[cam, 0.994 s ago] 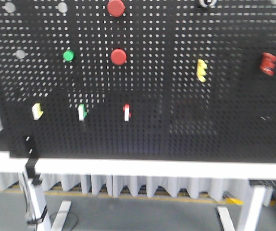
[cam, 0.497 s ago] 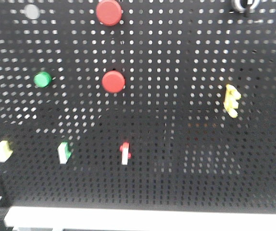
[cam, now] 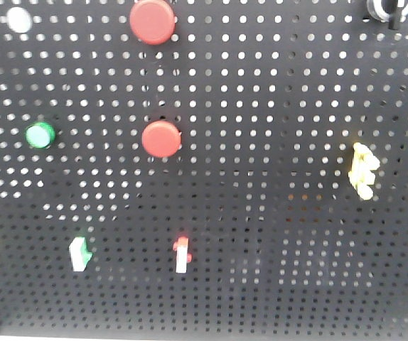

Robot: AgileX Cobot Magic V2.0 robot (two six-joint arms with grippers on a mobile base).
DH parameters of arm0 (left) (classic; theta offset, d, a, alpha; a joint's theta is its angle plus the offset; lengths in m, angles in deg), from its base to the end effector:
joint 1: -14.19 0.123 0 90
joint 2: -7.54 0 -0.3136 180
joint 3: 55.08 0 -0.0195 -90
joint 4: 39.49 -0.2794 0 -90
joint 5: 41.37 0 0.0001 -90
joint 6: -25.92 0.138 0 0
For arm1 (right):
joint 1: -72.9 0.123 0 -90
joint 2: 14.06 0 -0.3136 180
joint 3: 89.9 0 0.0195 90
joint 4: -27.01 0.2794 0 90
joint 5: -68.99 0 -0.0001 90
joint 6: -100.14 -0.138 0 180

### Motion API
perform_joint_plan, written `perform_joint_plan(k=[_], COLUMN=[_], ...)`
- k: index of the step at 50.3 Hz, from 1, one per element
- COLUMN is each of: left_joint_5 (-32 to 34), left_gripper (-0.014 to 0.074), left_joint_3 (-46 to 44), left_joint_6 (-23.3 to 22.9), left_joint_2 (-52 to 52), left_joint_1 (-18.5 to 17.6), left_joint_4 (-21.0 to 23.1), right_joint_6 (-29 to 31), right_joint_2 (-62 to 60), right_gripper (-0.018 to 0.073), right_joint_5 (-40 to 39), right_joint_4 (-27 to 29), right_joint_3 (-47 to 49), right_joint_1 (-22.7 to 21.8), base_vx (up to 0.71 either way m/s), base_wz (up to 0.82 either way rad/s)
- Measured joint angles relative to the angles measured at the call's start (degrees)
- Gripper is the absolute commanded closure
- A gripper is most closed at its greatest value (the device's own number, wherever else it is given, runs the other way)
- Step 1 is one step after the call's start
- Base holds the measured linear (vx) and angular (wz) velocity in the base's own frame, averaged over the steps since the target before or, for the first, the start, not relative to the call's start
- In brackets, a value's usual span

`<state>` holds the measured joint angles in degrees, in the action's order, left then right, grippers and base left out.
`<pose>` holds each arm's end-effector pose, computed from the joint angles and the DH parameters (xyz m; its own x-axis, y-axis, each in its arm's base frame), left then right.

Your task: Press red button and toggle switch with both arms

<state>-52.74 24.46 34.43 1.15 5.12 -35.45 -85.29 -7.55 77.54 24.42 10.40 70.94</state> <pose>0.1009 -0.0181 0.1796 -0.1110 0.0980 -0.9890 0.1806 0.9805 0.0769 0.1033 -0.0045 0.1850 -0.0806 0.0528 -0.9953 0.0450 0.9978 0.0493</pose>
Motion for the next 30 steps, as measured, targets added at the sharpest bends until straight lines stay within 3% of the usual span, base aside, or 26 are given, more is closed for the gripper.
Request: perform_joint_plan(k=[21,30], left_joint_5=[0.55,6.93], left_gripper=[0.0595,0.0595], left_joint_3=[0.00,0.00], left_joint_6=[0.38,0.95], left_joint_2=[0.00,0.00], left_joint_1=[0.00,0.00], left_joint_4=[-0.25,-0.28], right_joint_6=[0.00,-1.37], right_joint_2=[0.00,0.00], right_gripper=[0.0562,0.0562], right_joint_5=[0.00,-3.61], right_joint_4=[0.08,3.94], right_joint_3=[0.00,0.00], right_joint_1=[0.00,0.00], base_vx=[0.03,0.00], base_wz=[-0.01,0.00])
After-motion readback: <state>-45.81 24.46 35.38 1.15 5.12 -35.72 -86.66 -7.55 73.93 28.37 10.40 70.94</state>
